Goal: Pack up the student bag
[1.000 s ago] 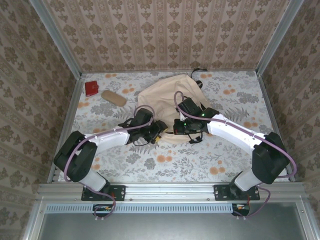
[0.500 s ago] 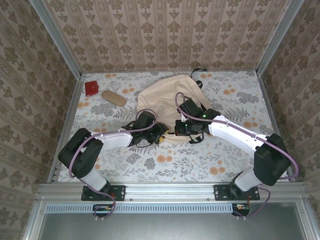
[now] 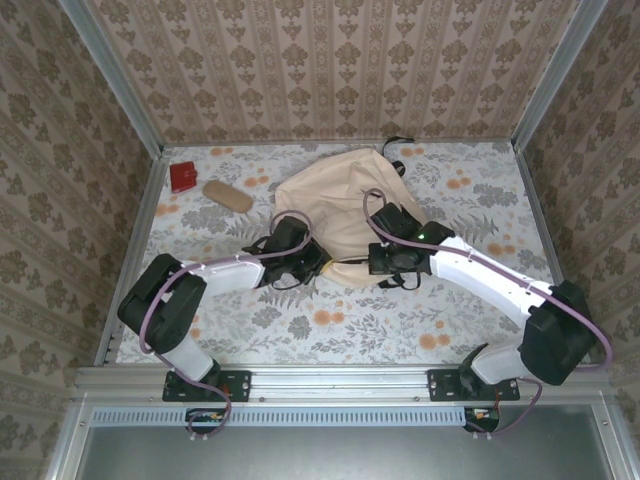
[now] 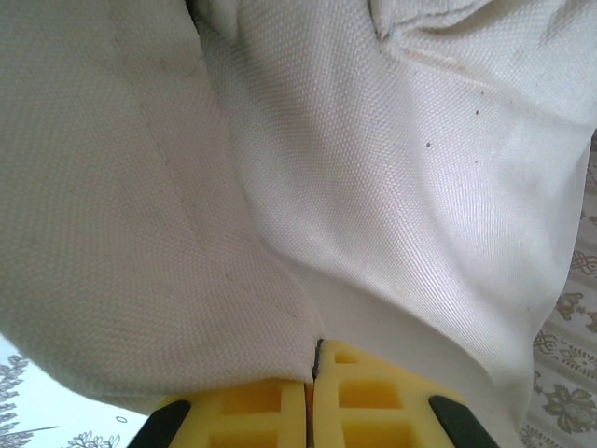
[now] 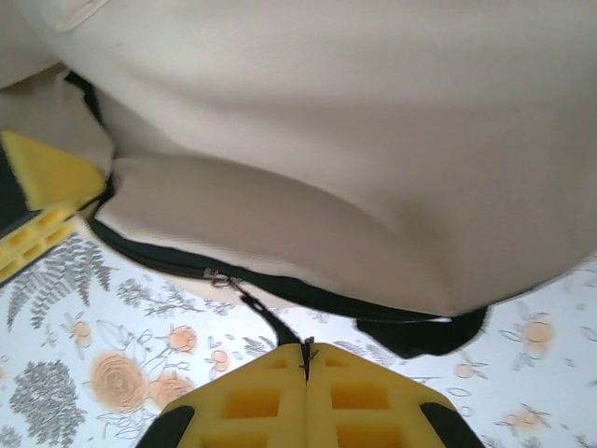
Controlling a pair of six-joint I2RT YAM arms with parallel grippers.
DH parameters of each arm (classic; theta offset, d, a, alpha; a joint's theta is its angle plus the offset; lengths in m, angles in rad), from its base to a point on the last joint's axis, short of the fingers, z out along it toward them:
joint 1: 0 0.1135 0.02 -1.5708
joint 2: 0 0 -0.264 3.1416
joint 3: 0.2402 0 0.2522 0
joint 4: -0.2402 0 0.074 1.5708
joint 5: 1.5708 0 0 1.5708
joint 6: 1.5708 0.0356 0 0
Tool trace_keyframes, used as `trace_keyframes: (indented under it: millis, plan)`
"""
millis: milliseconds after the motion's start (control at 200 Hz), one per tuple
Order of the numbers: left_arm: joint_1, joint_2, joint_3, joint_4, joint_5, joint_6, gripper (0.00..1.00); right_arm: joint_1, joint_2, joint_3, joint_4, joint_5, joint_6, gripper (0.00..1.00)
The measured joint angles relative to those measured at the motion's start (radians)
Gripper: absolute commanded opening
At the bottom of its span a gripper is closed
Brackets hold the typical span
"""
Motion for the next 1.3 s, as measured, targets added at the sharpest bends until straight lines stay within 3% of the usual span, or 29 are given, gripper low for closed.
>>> trace_keyframes:
  millis: [265,460,600,785,875,965,1025,1155,1300]
  plan:
    - [0.034,0.000,0.000,-0.008,0.015,0.034,0.00,-0.023,-0.008,0.000,-0.049,0.111,0.005,0.00]
    - [0.079,-0.002,0.003,-0.038,0.038,0.085,0.00,-0.067,-0.016,0.000,-0.056,0.124,0.008,0.00]
    - [0.147,-0.027,0.011,-0.117,0.032,0.152,0.00,-0.071,-0.020,0.000,-0.033,0.060,-0.008,0.00]
    - [0.237,-0.068,0.022,-0.219,0.010,0.239,0.00,-0.070,-0.019,0.000,0.050,-0.122,-0.024,0.00]
    - [0.273,-0.087,0.022,-0.254,0.003,0.274,0.10,-0.064,-0.014,0.000,0.101,-0.203,-0.019,0.00]
    - [0.294,-0.107,0.023,-0.291,-0.016,0.304,0.35,-0.053,0.013,0.007,0.145,-0.266,-0.005,0.00]
    - [0.301,-0.129,0.024,-0.323,-0.034,0.314,0.47,-0.045,0.038,0.013,0.170,-0.301,0.003,0.00]
    - [0.295,-0.192,0.023,-0.370,-0.044,0.318,0.65,-0.035,0.075,0.020,0.210,-0.361,0.017,0.00]
    - [0.256,-0.260,0.015,-0.362,-0.022,0.286,0.76,-0.032,0.092,0.035,0.228,-0.392,0.024,0.00]
